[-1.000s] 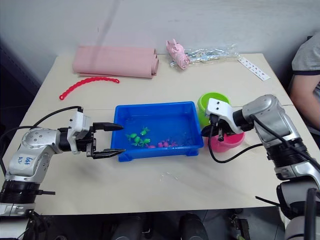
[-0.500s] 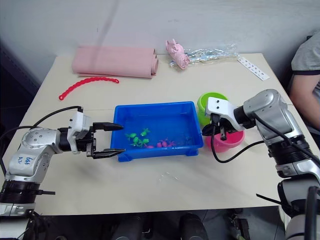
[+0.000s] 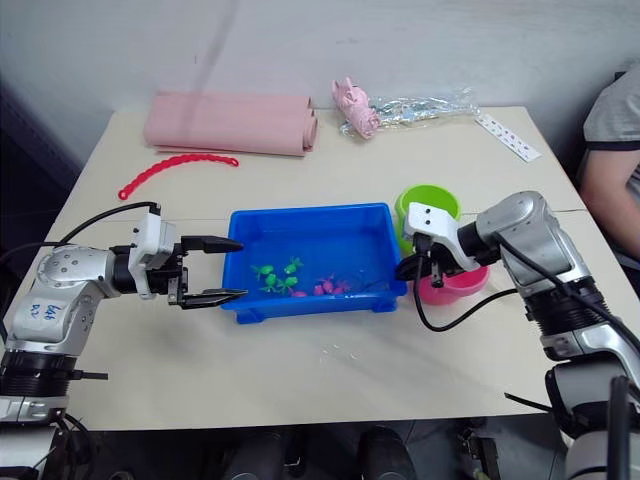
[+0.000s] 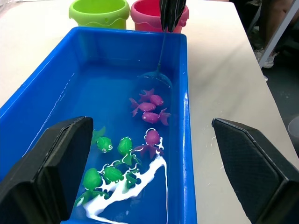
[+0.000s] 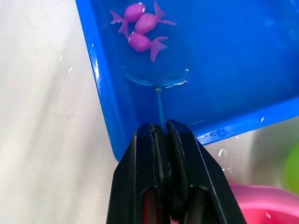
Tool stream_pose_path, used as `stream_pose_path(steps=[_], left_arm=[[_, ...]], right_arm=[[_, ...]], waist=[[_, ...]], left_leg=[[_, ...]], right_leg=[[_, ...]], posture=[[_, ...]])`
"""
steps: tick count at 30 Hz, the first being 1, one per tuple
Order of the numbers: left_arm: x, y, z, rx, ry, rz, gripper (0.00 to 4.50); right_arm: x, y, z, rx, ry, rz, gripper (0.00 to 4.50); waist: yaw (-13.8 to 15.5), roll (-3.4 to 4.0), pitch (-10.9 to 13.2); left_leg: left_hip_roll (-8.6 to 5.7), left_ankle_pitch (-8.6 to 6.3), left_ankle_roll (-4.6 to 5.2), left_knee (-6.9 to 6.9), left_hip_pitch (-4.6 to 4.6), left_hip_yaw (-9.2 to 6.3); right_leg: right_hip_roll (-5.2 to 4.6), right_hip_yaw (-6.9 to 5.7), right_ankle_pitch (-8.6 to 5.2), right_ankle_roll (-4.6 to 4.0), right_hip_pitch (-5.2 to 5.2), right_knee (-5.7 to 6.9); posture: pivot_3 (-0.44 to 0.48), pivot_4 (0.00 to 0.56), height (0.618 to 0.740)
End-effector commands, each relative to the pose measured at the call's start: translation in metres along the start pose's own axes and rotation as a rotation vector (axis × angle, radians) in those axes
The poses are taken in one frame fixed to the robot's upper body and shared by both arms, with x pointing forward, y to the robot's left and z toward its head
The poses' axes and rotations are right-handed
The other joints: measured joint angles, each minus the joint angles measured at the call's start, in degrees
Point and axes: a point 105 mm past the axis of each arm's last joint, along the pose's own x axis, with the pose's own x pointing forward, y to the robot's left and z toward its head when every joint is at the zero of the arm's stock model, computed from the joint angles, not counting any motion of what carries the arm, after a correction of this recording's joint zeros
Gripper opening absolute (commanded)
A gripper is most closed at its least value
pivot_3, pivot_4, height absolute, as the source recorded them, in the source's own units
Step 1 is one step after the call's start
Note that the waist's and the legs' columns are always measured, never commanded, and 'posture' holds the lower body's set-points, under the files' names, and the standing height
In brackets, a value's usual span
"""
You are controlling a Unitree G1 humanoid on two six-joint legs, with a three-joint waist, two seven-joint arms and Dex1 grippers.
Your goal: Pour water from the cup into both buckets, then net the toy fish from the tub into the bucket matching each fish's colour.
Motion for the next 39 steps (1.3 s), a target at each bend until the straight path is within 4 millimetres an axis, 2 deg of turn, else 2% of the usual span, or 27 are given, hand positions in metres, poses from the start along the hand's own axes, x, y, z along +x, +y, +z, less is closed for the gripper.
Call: stream_pose_path(steps=[1, 13, 20, 31, 39], left_arm=[[-0.006, 0.003, 0.009, 0.046, 0.0, 0.013, 4.46], [-0.004, 0.003, 0.008, 0.043, 0.0, 0.013, 4.46], [-0.006, 0.003, 0.007, 0.041, 0.006, 0.014, 4.46], [-0.005, 0.002, 0.006, 0.04, 0.007, 0.009, 4.46], [-0.007, 0.003, 0.007, 0.042, 0.012, 0.008, 4.46]], right_arm=[[-0.012, 0.0, 0.004, -0.017, -0.006, -0.01, 0.0], [-0.019, -0.004, 0.007, 0.003, -0.026, -0.023, 0.0], [-0.017, -0.002, 0.013, 0.021, -0.087, -0.005, 0.0], [-0.005, 0.001, 0.006, 0.029, -0.13, -0.016, 0.0], [-0.016, -0.001, 0.003, 0.022, -0.128, -0.021, 0.0]], waist=[[0.0, 0.0, 0.0], [0.0, 0.0, 0.0], [-0.04, 0.0, 0.0], [0.0, 0.0, 0.0], [0.0, 0.0, 0.0]], left_leg=[[0.0, 0.0, 0.0, 0.0, 0.0, 0.0], [0.0, 0.0, 0.0, 0.01, 0.0, 0.0], [0.0, 0.0, 0.0, 0.0, 0.0, 0.0], [0.0, 0.0, 0.0, 0.01, 0.0, 0.0], [0.0, 0.0, 0.0, 0.01, 0.0, 0.0]], right_leg=[[0.0, 0.0, 0.0, 0.0, 0.0, 0.0], [0.0, 0.0, 0.0, 0.0, 0.0, 0.0], [0.0, 0.0, 0.0, 0.0, 0.0, 0.0], [0.0, -0.01, 0.0, 0.0, 0.0, 0.01], [0.0, -0.01, 0.0, 0.0, 0.0, 0.01]], posture=[[0.0, 0.15, 0.74], [0.0, 0.15, 0.74], [0.0, 0.15, 0.74], [0.0, 0.15, 0.74], [0.0, 0.15, 0.74]])
